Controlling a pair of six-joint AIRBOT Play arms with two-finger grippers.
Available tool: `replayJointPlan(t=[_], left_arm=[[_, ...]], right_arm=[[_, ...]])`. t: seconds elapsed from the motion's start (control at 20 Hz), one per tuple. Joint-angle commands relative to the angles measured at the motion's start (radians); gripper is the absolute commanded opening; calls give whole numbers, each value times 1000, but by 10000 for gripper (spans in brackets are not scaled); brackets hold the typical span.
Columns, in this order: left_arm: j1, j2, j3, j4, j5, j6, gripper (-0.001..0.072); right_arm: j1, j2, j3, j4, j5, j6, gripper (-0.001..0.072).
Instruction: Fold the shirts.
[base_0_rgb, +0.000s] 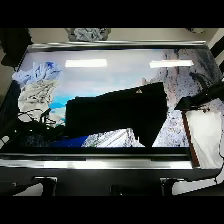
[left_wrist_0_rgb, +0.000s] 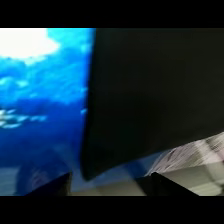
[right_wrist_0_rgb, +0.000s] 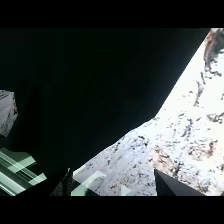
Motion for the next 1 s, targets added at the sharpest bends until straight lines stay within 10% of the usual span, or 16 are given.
replayJointPlan(t=[0.0, 0.3, 0.95], left_arm=[[-31, 1, -30, -21, 141, -20, 454], [-80, 1, -30, -21, 193, -67, 26], [-79, 41, -26, -21, 192, -64, 26]], right_arm=[[1, 3, -7, -14, -23, -6, 609], [1, 3, -16, -56, -50, -5, 608], [24, -144, -216, 125, -302, 13, 493]])
